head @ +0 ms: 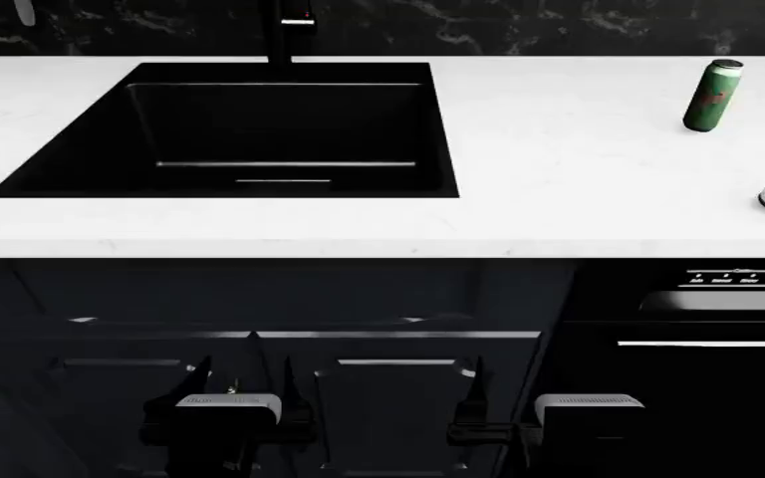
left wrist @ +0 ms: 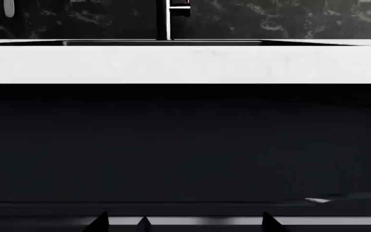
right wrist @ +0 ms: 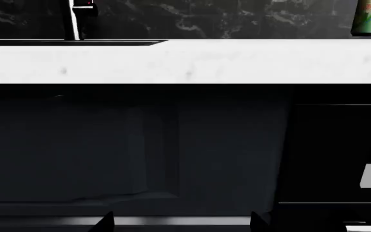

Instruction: Pick the cans from the counter and place them in their designated side in the cabinet.

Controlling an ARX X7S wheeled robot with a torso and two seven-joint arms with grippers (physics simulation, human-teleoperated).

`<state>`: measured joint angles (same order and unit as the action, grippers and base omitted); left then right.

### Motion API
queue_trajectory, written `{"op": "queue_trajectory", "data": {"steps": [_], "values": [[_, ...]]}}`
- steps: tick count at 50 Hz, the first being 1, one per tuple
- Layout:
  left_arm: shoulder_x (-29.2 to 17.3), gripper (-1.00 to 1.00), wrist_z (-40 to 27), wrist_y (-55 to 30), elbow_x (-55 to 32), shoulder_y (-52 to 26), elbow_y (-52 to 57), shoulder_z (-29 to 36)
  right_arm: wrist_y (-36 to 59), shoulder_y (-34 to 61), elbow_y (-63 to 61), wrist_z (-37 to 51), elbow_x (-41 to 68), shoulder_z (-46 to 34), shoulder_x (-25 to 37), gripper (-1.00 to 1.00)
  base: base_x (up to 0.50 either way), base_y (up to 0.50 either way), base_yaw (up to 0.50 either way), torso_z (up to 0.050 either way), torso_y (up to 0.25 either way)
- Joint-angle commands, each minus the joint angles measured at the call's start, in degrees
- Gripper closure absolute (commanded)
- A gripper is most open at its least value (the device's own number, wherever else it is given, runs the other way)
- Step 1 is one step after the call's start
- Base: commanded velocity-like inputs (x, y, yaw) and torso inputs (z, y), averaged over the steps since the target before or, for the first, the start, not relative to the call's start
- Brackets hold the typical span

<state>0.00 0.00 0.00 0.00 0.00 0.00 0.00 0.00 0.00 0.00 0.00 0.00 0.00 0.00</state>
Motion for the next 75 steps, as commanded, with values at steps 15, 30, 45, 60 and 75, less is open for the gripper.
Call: {"op": "queue_trajectory", "data": {"steps": [15, 30, 45, 60, 75], "values": [[-4.2, -1.00, -3.0, -6.1, -4.8, 1.1, 15.1, 2.4, 7.7, -2.5, -15.7, 6.7, 2.6, -0.4, 3.6, -1.00, 0.00, 0.00, 0.00, 0.029, 0.000], [-11.8, -1.00, -4.7, -37.2, -13.3, -16.6, 51.7, -5.3, 50.5, 21.1, -58.5, 9.0, 6.7, 5.6, 11.1, -1.00, 0.00, 0.00, 0.00, 0.050, 0.000], [-30.9, -1.00, -28.2, -41.9, -41.2, -29.2, 59.8, -9.2, 33.5, 46.4, -59.8, 63.9, 62.5, -10.7, 58.7, -1.00, 0.00, 0.00, 0.00, 0.050, 0.000], [-34.6, -1.00, -31.8, -37.5, -43.5, -27.3, 59.1, -7.3, 29.7, 44.1, -58.9, 63.9, 61.0, -13.5, 58.6, -1.00, -0.01, -0.16, 0.00, 0.003, 0.000], [-36.8, -1.00, -33.9, -36.1, -44.6, -27.3, 59.2, -5.7, 27.6, 43.2, -58.8, 64.2, 61.2, -13.9, 59.4, -1.00, -0.05, -0.50, 0.00, 0.000, 0.000]]}}
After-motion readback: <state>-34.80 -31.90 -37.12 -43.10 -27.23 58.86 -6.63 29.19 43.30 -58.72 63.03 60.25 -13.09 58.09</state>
